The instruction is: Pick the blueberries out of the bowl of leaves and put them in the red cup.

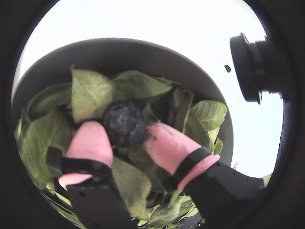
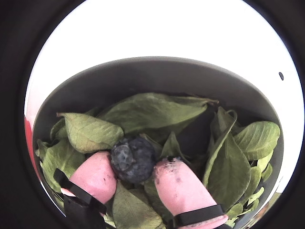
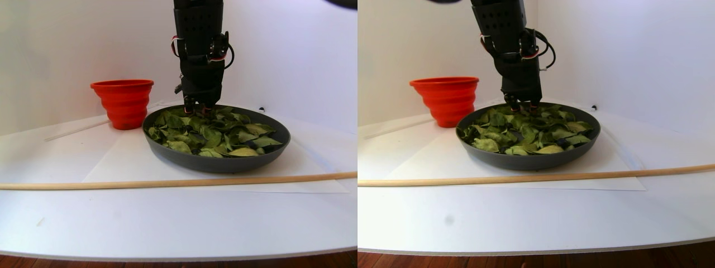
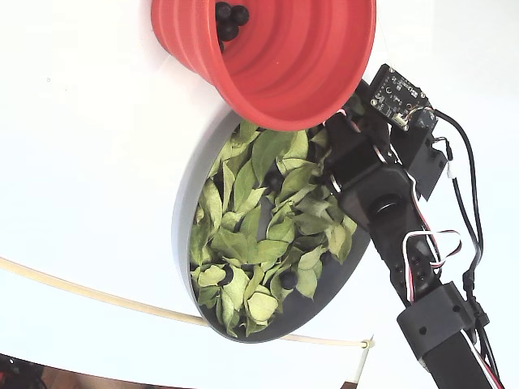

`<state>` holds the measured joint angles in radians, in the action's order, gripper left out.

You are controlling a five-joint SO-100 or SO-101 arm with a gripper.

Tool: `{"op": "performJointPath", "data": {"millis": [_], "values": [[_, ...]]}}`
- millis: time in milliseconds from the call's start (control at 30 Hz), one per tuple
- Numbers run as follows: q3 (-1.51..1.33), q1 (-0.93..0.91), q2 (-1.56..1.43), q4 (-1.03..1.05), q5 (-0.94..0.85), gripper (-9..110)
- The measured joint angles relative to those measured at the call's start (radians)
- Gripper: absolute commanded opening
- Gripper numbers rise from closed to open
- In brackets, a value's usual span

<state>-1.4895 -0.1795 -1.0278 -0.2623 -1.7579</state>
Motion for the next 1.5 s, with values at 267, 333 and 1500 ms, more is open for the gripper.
{"op": "performJointPath", "data": {"millis": [267,333,1500], "values": [[-0.031,0.002,-0.021,-0.006,0.002,14],[-0.037,0.002,-0.021,-0.006,0.012,14],[-0.202,0.002,-0.199,-0.006,0.020,14]]}}
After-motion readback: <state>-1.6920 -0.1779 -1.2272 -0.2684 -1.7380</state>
